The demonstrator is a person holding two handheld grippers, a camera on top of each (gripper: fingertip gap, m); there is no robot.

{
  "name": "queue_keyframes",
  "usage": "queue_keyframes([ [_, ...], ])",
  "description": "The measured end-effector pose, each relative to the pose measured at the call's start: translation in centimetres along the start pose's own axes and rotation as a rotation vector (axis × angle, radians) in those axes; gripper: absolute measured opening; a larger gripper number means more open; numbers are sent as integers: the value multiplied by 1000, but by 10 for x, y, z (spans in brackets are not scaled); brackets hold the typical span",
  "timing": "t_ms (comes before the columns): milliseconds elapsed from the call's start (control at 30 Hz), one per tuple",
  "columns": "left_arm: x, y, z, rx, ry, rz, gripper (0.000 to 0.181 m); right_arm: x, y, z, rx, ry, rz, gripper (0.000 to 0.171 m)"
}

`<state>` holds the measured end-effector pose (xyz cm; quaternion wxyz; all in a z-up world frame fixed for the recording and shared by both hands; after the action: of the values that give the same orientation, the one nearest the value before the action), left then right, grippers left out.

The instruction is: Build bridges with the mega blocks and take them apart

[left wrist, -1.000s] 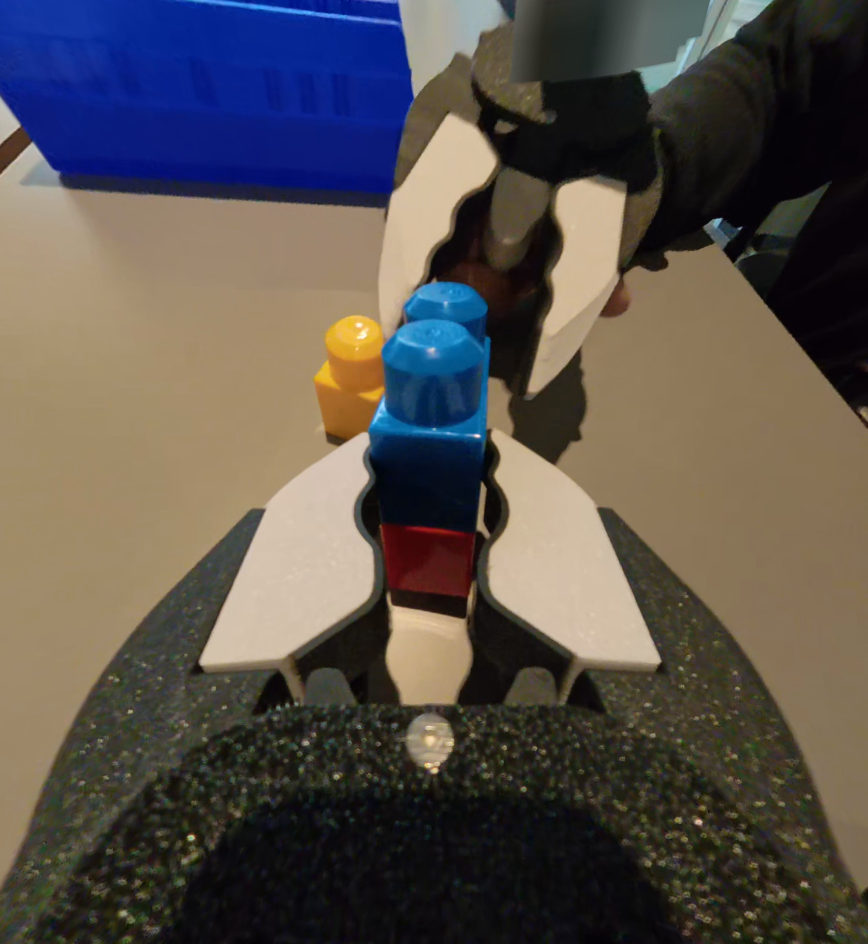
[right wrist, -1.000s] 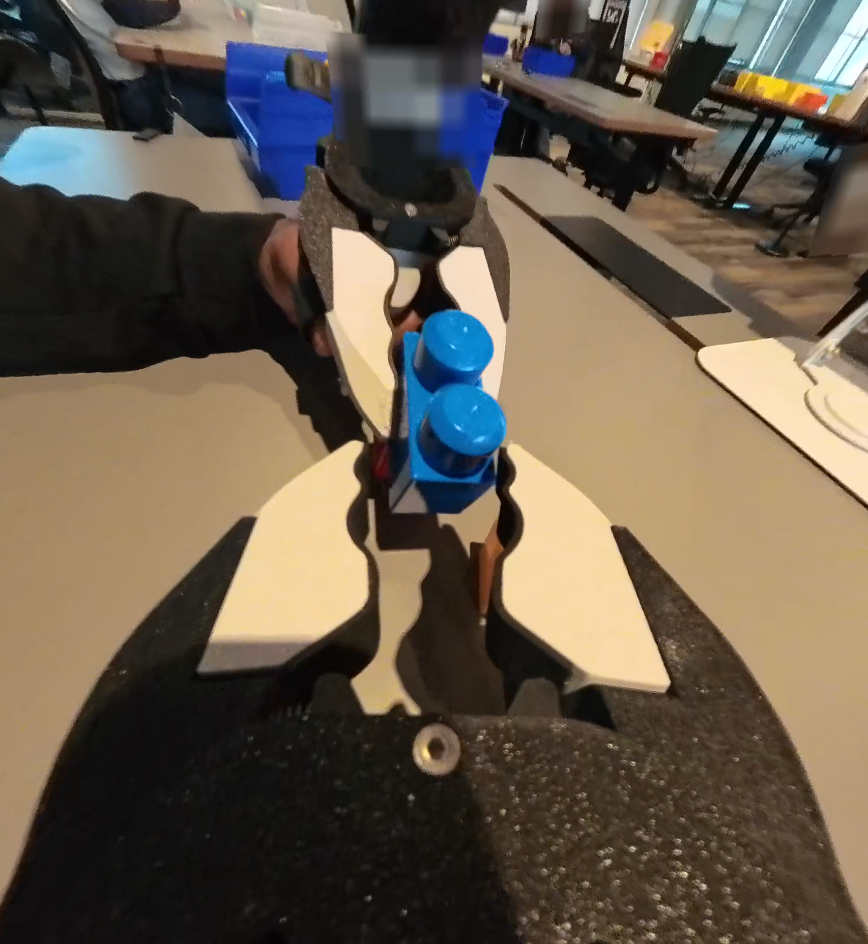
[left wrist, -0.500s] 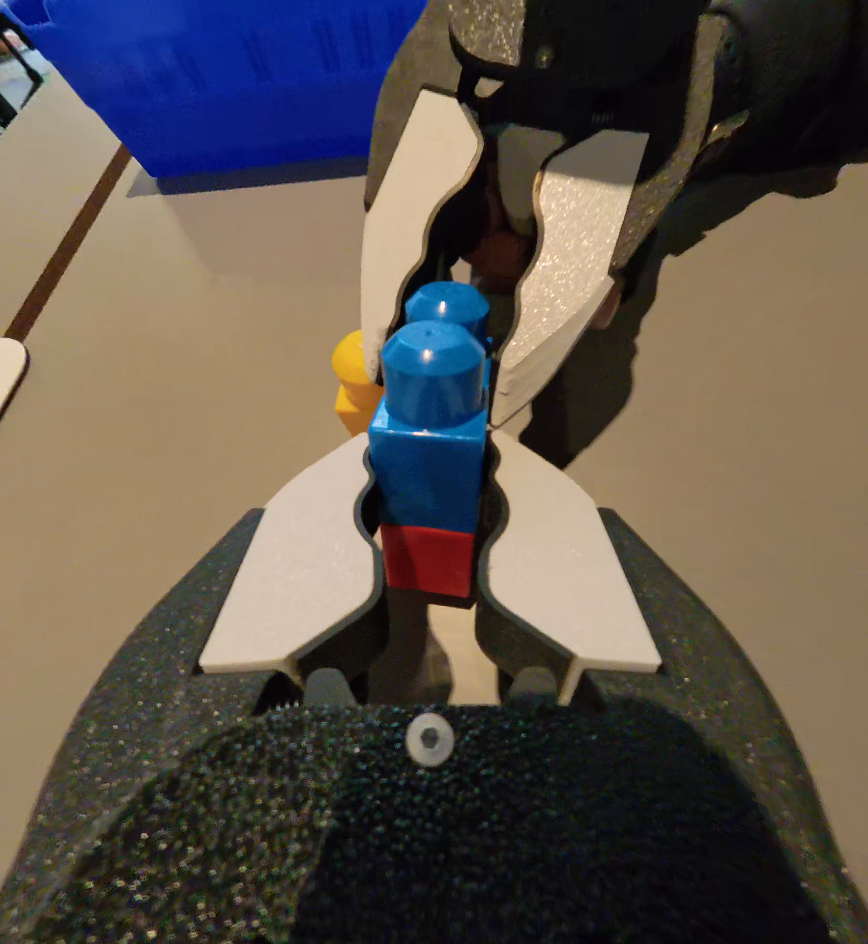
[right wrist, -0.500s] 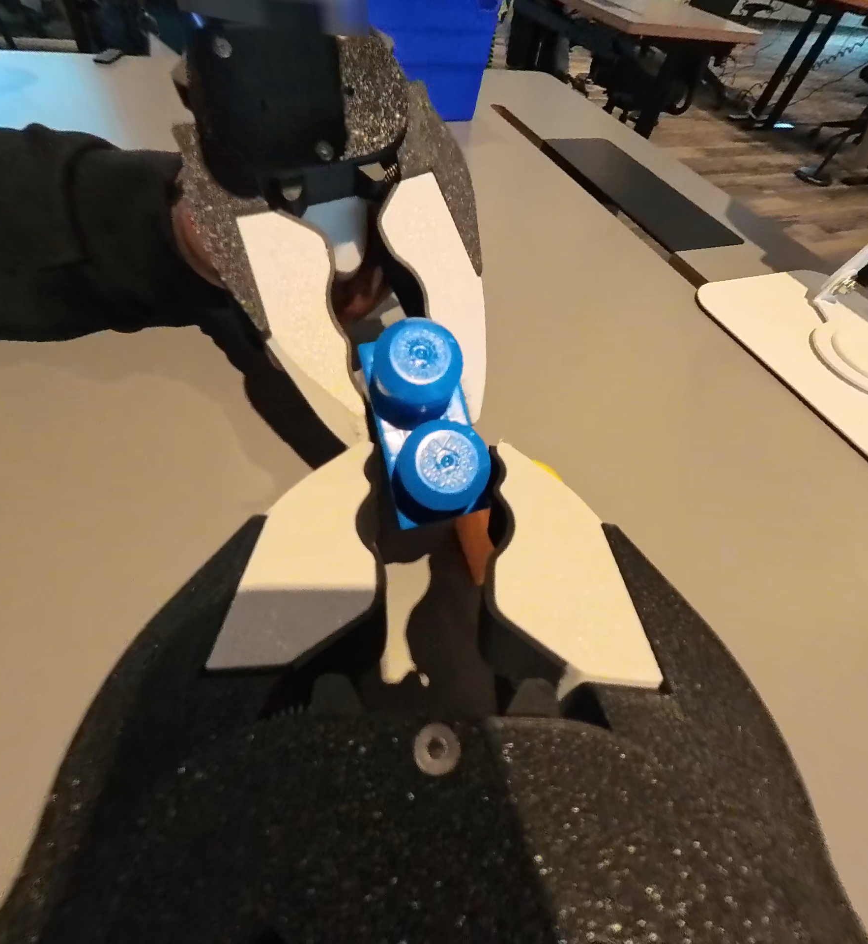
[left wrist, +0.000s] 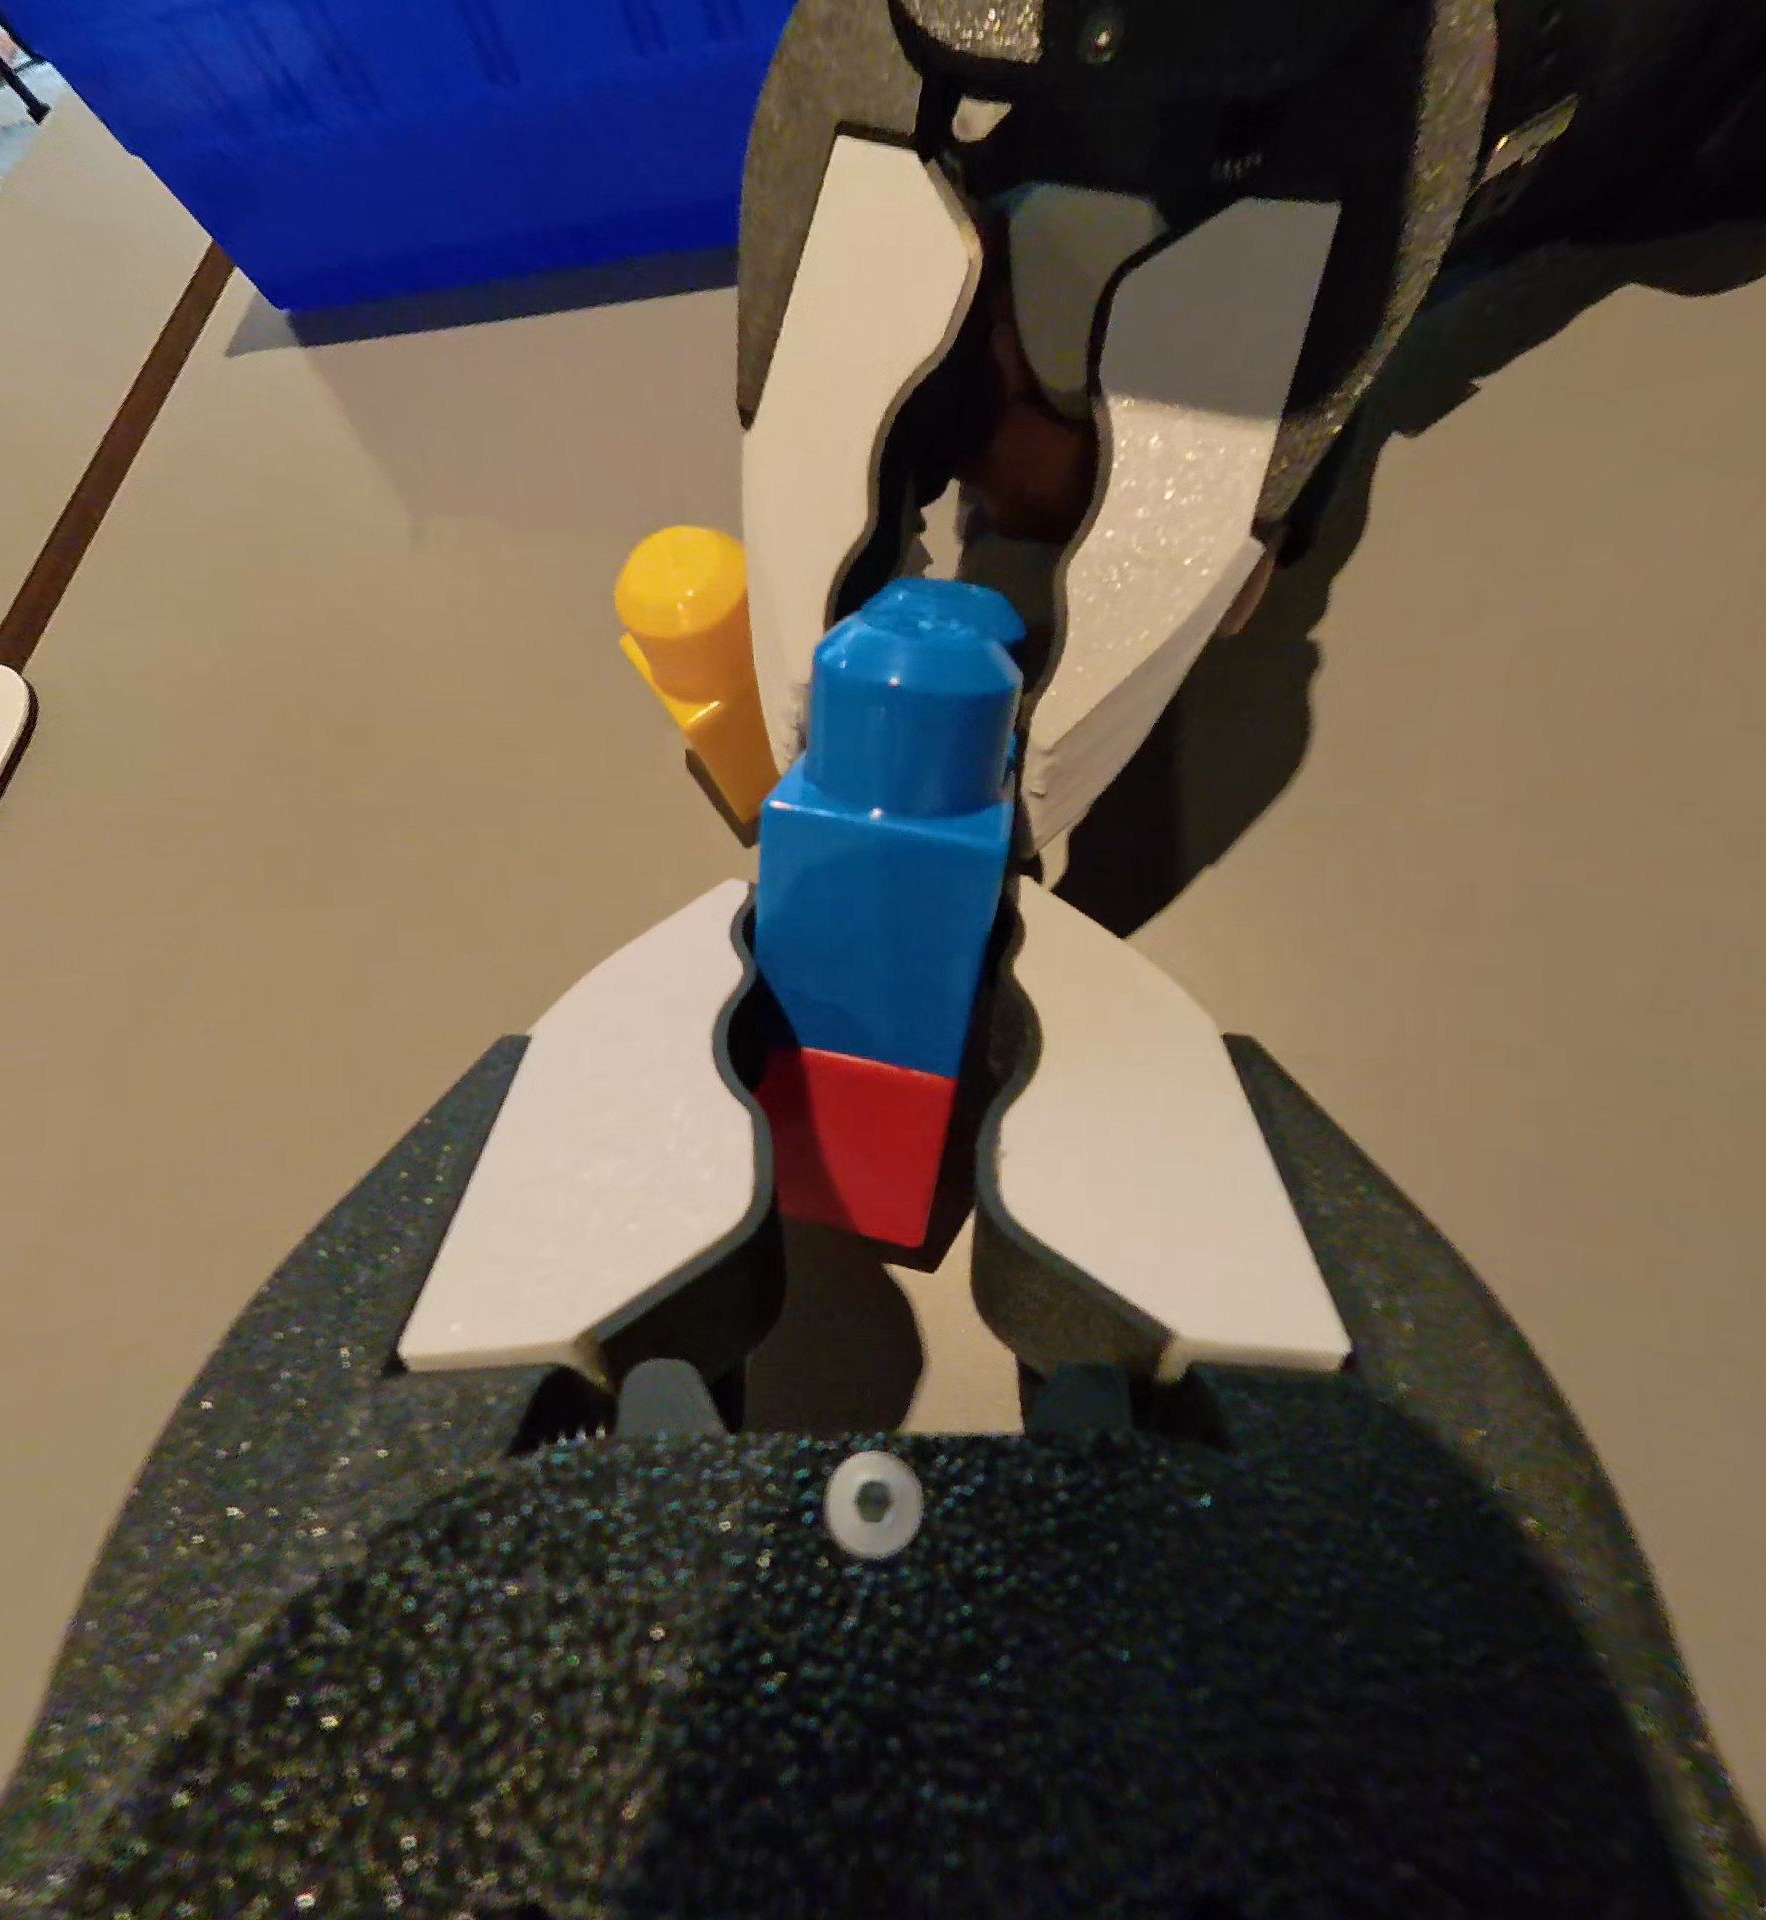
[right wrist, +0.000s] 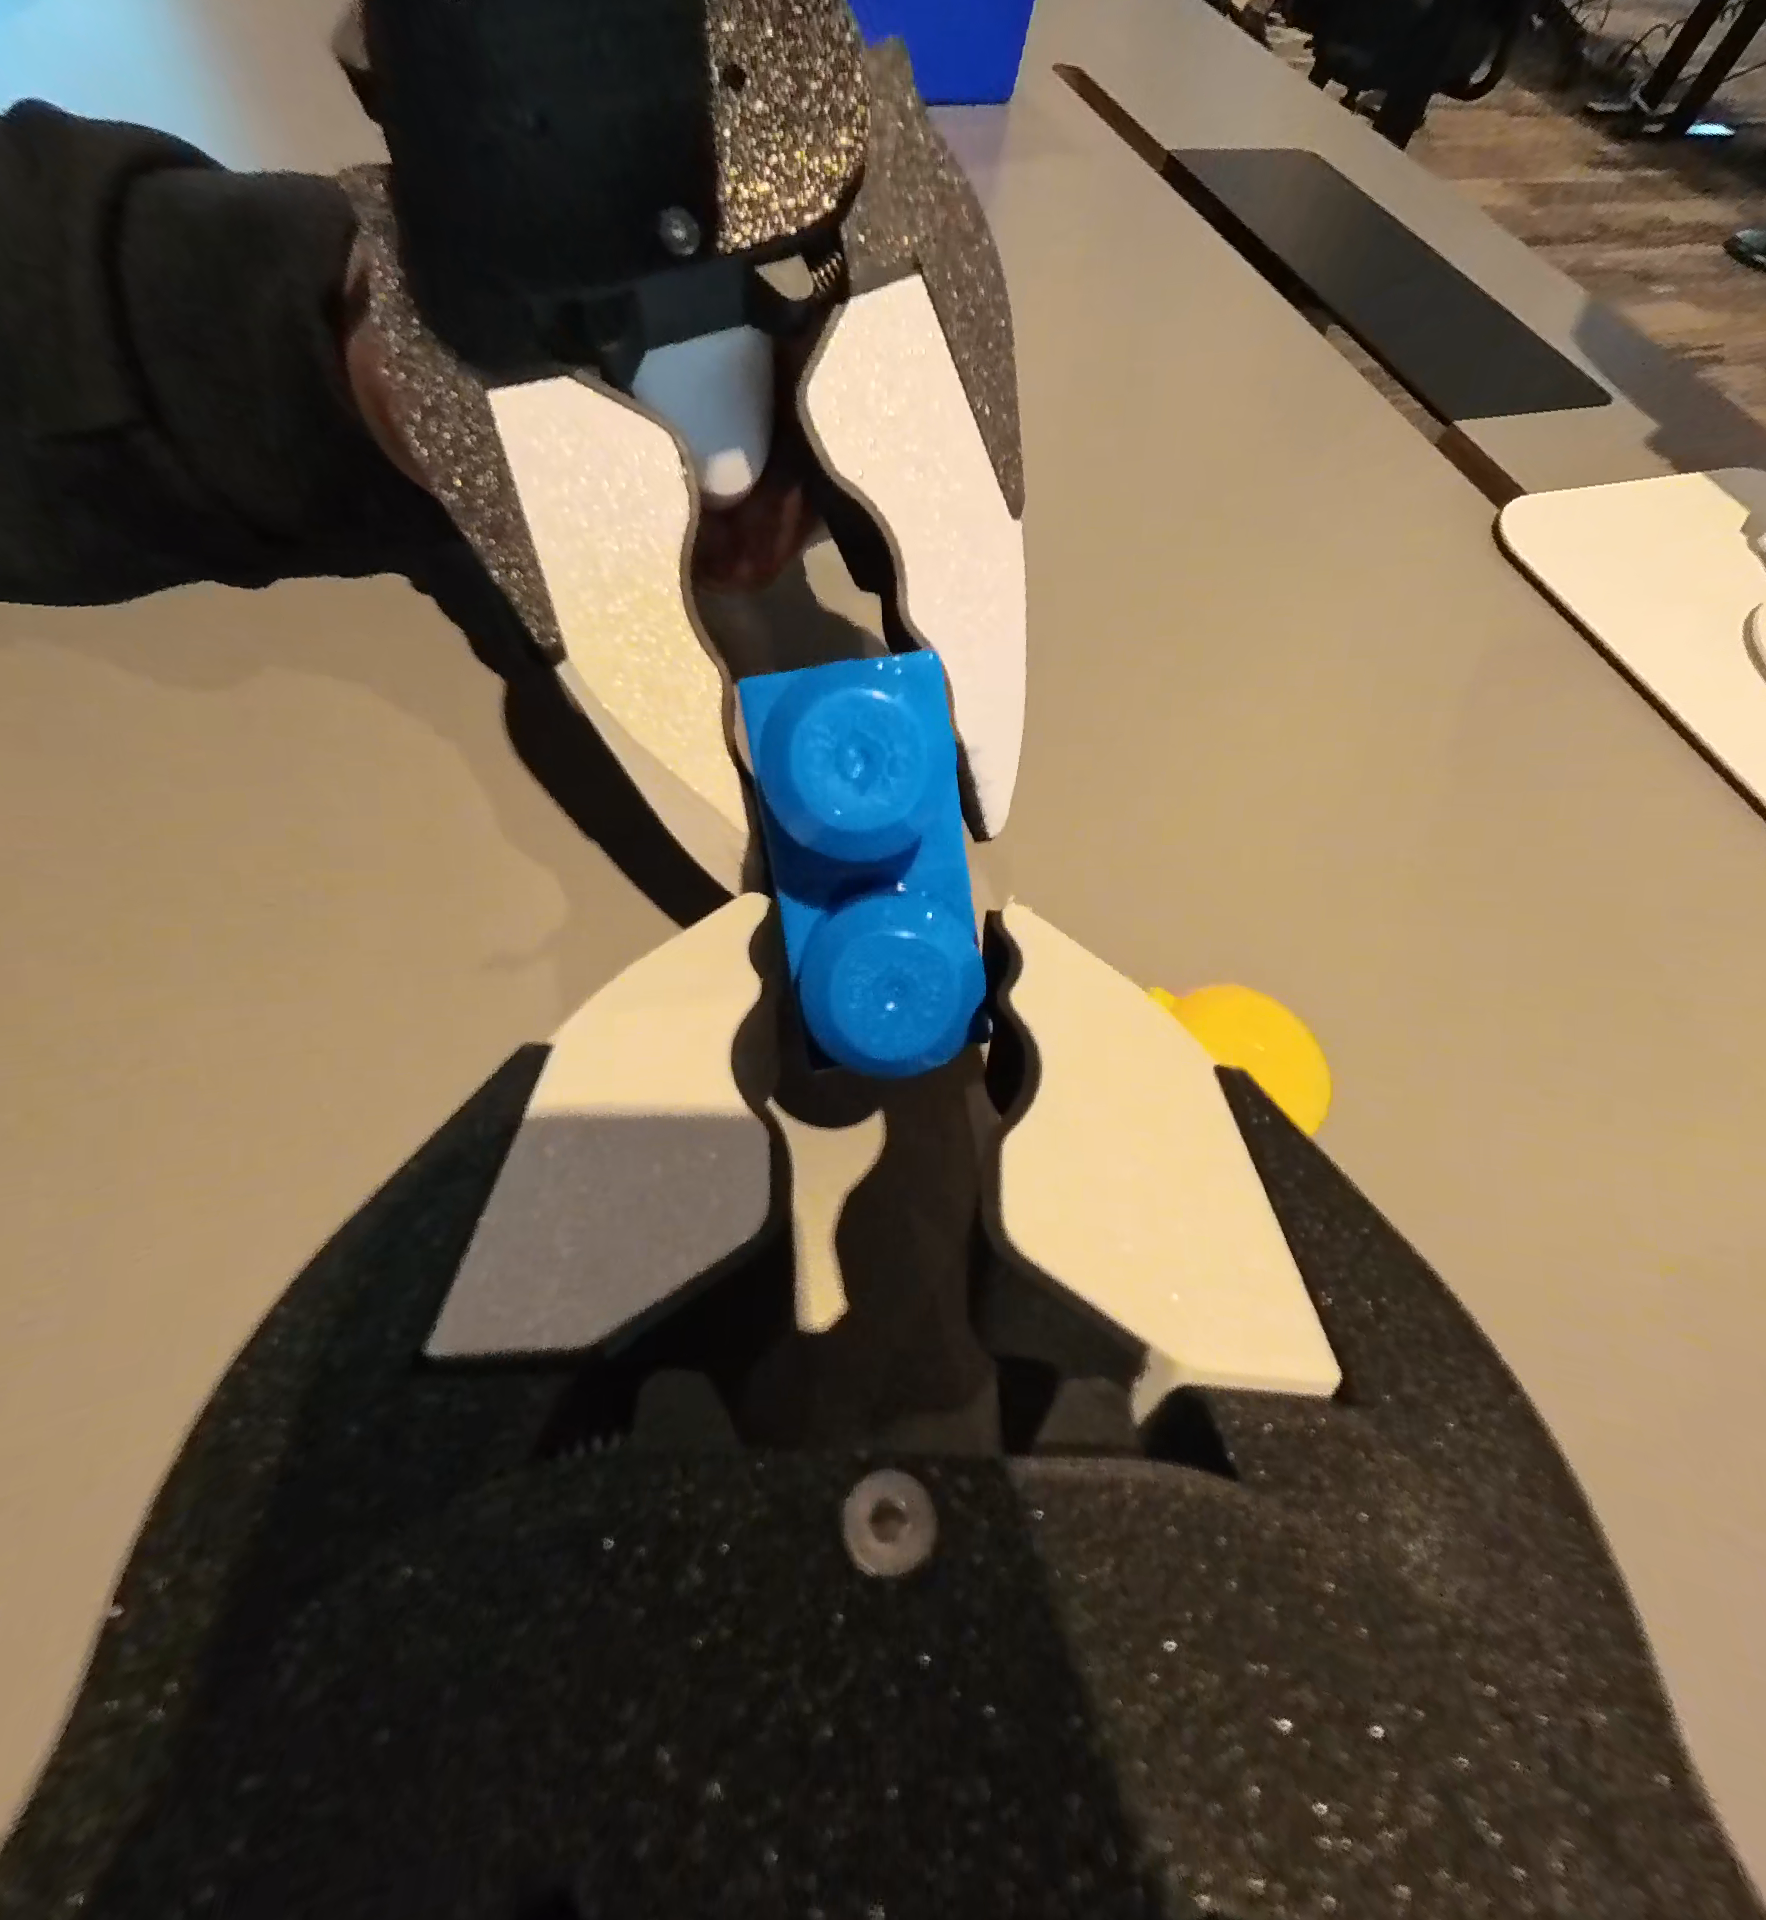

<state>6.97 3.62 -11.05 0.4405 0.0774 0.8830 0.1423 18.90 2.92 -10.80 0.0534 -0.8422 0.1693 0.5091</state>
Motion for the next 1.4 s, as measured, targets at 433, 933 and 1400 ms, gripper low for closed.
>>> queue_keyframes([
  [433,18,0,1,44,81,-11,40,0,-1,0,-9,5,8,35],
  [933,15,0,1,14,180,28,39,0,-1,-1,17,11,-25,36],
  [1400,15,3,2,13,232,-91,39,-1,-3,-1,60,10,-19,35],
])
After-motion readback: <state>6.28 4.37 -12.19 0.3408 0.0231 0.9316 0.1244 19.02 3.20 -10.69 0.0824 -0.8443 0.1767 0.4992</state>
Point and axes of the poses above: each gripper's, where its closed fingertips meet, z out along the fingers, x out of its underside, y = z × x across the jaws, the point moved 7 cm from there along -z, back along the fingers, and after that the axes turned 12 degrees about z, right-handed, at the moved point
